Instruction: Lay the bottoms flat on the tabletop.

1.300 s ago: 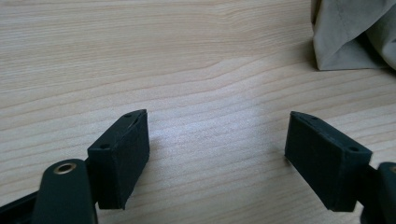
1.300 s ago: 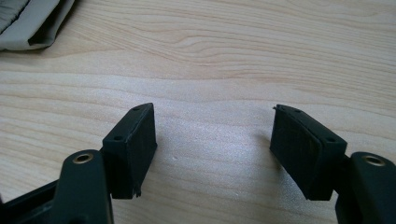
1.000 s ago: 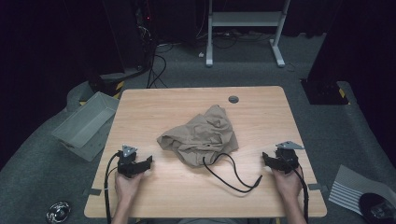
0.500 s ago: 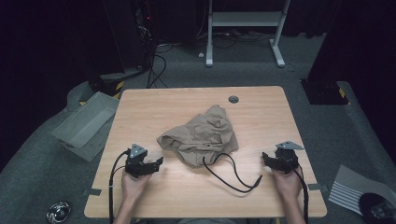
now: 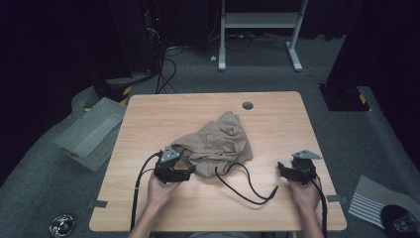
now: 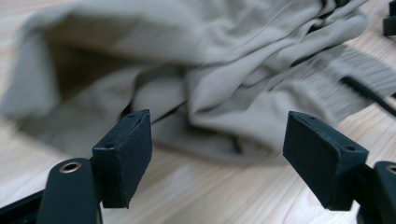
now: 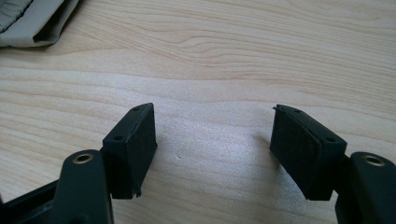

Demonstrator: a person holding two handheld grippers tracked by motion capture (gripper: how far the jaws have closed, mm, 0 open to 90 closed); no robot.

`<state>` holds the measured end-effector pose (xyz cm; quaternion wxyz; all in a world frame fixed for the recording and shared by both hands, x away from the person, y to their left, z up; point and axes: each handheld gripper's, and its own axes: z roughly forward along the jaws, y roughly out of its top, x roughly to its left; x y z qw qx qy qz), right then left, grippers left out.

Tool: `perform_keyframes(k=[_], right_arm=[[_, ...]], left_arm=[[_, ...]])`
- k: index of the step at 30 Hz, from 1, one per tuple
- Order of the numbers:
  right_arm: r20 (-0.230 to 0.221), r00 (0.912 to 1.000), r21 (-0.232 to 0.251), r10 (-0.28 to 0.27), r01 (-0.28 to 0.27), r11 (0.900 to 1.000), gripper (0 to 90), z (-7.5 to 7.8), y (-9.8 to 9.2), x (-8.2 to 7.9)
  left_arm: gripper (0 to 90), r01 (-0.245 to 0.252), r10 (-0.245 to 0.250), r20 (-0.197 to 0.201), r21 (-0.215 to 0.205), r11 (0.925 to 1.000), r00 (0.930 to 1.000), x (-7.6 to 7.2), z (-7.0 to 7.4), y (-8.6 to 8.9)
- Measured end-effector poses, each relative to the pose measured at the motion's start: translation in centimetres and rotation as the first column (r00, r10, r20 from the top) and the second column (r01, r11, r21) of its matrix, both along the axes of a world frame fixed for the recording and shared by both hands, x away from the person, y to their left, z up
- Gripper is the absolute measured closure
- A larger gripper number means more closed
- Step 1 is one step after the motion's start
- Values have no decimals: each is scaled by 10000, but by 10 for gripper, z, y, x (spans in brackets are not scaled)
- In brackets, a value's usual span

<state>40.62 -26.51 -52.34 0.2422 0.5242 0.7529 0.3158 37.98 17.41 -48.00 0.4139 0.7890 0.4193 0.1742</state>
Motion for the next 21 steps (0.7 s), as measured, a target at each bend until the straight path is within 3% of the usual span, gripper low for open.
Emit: perform_keyframes(k=[7,9,15,19,21], right_arm=[[26,10000,-37,34,-34,10000,310,0,0,0],[33,10000,-45,42,-41,10000,310,0,0,0],[35,10000,-42,70,-70,10000,310,0,1,0],[18,10000,-49,67,-67,10000,310,0,1,-1],[21,10000,-46,83,-83,10000,310,0,1,-1]], left_arm=[[235,699,-698,130,-59,9975,9975,17,11,-32],[232,834,-835,120,135,9964,9964,23,12,-42],[204,957,-920,-387,1067,9897,9950,52,-1,-67],[224,908,-853,-530,1113,9896,9949,58,-8,-70],[289,861,-798,-629,1045,9908,9948,61,-10,-70]])
